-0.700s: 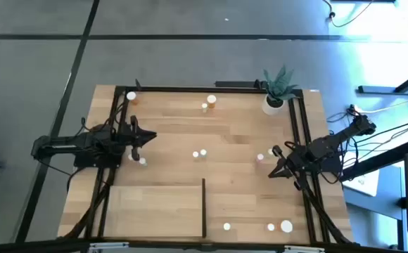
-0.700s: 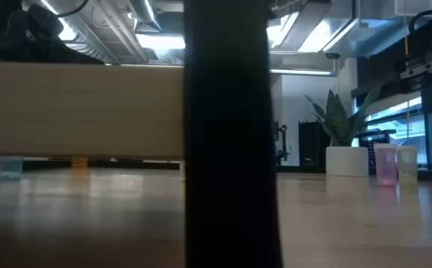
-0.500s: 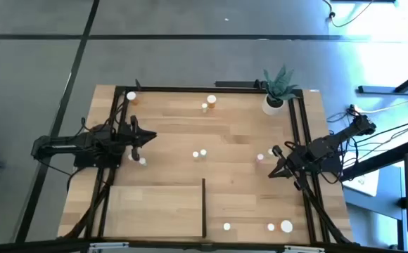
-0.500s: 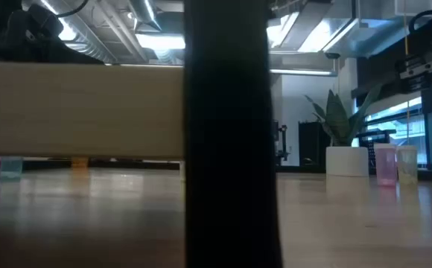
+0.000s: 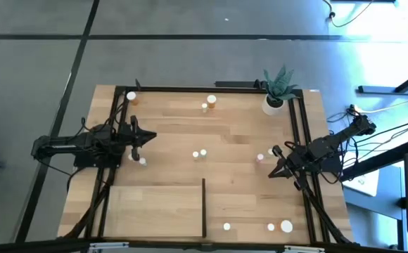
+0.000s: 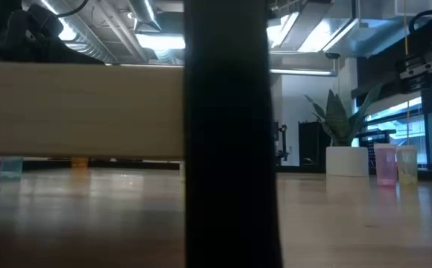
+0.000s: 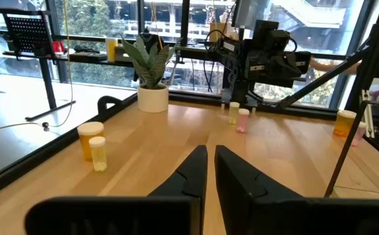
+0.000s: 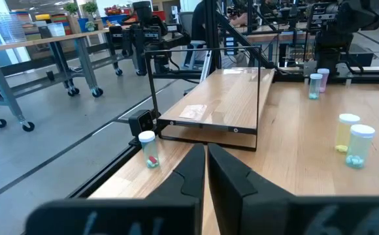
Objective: Pick and place medicine bottles onto shelf by color
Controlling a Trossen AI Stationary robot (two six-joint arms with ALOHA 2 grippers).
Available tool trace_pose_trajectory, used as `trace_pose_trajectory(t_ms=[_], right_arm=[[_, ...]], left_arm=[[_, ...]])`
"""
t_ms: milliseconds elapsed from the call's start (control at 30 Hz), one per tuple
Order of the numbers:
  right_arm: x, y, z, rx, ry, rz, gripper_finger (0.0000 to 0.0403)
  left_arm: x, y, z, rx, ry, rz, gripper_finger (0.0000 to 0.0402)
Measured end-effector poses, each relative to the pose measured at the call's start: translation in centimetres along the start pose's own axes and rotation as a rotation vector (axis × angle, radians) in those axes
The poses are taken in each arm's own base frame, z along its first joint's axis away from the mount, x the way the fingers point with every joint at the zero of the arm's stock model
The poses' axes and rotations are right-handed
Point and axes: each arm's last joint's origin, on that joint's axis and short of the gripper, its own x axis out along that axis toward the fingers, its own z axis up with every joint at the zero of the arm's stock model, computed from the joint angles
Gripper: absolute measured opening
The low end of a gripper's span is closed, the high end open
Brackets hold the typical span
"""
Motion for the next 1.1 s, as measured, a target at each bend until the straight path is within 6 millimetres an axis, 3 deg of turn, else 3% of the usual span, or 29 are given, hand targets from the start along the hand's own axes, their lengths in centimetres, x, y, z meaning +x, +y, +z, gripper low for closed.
trace_pose_trajectory(t_ms=[800, 1000, 1100], right_arm=[[0.0, 0.0, 0.0, 0.000, -0.003, 0.000, 0.0022], [-0.4, 0.4, 2.5, -0.217, -0.270, 0.049, 0.0022], [-0.9, 0.7, 3.9, -0.244, -0.422, 0.063, 0.0022]], left_arm=[[0.0, 0.0, 0.0, 0.000, 0.000, 0.000, 0.0022], [0.0, 0.0, 0.0, 0.000, -0.001, 0.000, 0.0031], [0.0, 0.0, 0.0, 0.000, 0.000, 0.000, 0.0035]])
